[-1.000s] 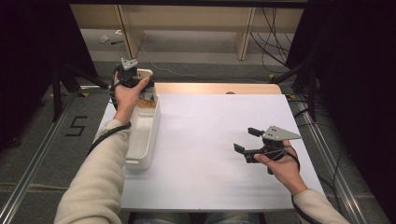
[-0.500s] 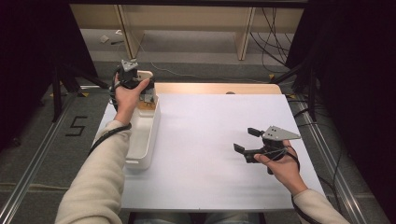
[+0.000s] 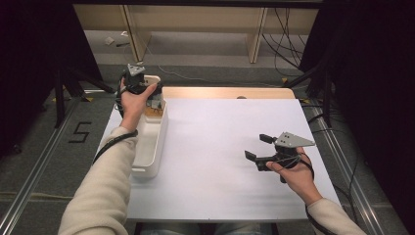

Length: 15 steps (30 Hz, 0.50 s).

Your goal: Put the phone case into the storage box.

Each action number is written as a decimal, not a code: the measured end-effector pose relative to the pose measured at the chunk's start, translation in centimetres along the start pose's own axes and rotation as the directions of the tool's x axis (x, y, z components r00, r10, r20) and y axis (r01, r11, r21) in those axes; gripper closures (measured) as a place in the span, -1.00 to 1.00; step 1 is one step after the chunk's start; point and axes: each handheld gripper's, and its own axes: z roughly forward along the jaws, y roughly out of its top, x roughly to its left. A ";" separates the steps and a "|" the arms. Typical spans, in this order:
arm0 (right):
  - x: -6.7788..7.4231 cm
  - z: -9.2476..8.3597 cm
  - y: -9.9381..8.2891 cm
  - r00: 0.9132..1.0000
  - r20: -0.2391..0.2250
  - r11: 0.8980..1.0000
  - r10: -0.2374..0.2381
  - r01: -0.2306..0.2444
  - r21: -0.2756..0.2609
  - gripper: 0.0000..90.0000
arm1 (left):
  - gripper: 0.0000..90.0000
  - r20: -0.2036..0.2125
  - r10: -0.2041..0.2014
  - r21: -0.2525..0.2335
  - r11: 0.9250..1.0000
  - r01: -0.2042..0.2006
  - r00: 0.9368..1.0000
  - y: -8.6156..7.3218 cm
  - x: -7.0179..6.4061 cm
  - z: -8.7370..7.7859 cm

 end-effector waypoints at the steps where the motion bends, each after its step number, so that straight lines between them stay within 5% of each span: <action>1: 0.0 0.0 0.0 1.000 0.000 1.000 0.000 0.000 0.000 -0.69 | -0.78 0.000 0.001 0.002 1.000 -0.001 1.000 0.0 0.0 0.0; 15: 0.0 0.0 0.0 1.000 0.000 1.000 0.001 -0.001 0.000 -0.69 | -0.78 0.002 -0.008 0.009 1.000 0.008 1.000 -0.4 0.1 0.2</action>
